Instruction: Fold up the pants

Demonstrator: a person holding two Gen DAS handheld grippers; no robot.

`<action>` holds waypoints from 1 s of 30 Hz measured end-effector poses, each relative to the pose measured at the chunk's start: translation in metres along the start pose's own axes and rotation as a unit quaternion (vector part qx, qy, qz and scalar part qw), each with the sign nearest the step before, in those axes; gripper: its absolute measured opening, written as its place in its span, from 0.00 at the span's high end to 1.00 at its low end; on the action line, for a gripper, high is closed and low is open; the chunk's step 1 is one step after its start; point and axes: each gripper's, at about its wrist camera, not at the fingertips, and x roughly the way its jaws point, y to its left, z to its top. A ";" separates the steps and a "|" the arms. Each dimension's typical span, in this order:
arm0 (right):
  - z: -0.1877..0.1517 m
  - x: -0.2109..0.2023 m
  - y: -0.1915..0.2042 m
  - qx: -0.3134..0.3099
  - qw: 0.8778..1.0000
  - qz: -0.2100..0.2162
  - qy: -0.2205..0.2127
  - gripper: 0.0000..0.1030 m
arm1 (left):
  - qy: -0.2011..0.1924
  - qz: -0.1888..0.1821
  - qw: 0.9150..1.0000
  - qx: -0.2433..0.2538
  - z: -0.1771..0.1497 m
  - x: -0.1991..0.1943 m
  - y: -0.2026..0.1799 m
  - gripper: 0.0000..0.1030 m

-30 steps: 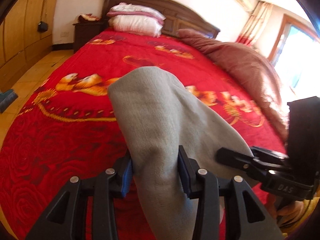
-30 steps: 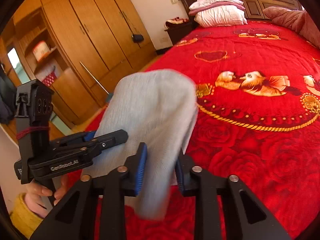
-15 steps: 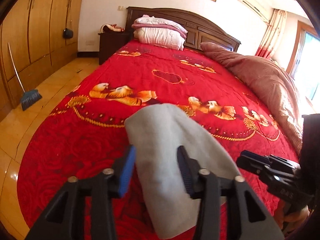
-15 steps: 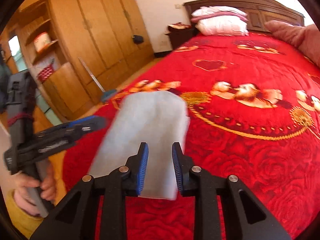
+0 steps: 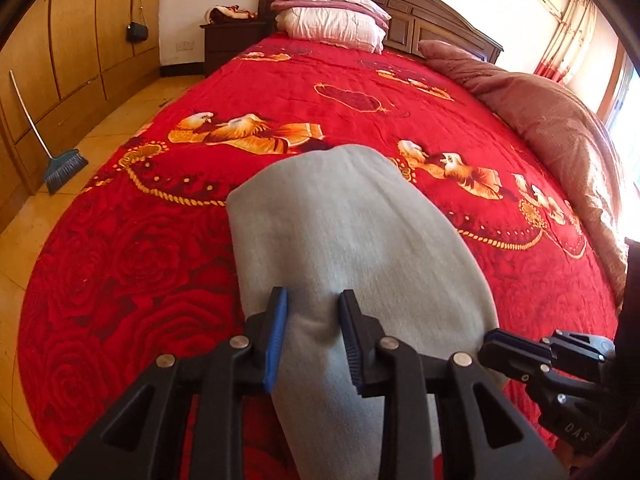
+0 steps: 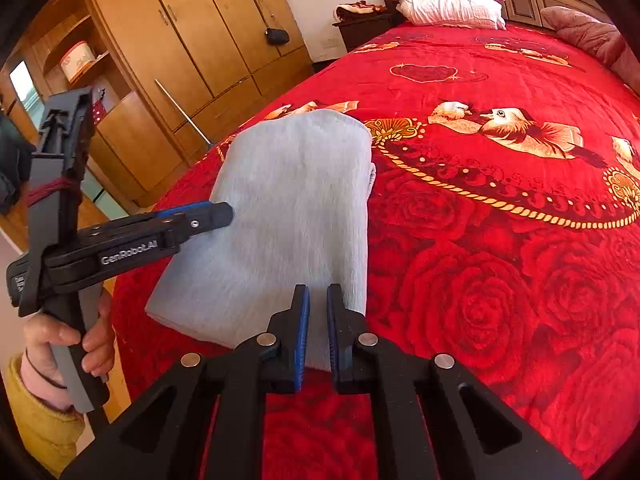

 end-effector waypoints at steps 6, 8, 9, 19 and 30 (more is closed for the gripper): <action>-0.009 -0.021 0.006 -0.011 1.000 -0.012 -0.005 0.65 | -0.004 0.015 0.999 -0.029 -0.016 -0.032 -0.007 0.62; -0.013 -0.026 0.009 -0.023 0.999 -0.024 -0.008 0.63 | -0.001 0.025 0.999 -0.039 -0.025 -0.040 -0.010 0.59; -0.013 -0.027 0.011 -0.027 0.999 -0.027 -0.008 0.63 | 0.000 0.029 0.999 -0.043 -0.029 -0.043 -0.011 0.56; -0.025 -0.036 0.009 -0.031 0.996 -0.078 -0.010 0.41 | -0.007 0.077 0.995 -0.059 -0.067 -0.058 -0.027 0.17; -0.036 -0.013 -0.011 -0.005 0.996 -0.089 0.018 0.38 | 0.042 0.101 0.992 -0.063 -0.087 -0.026 -0.027 0.13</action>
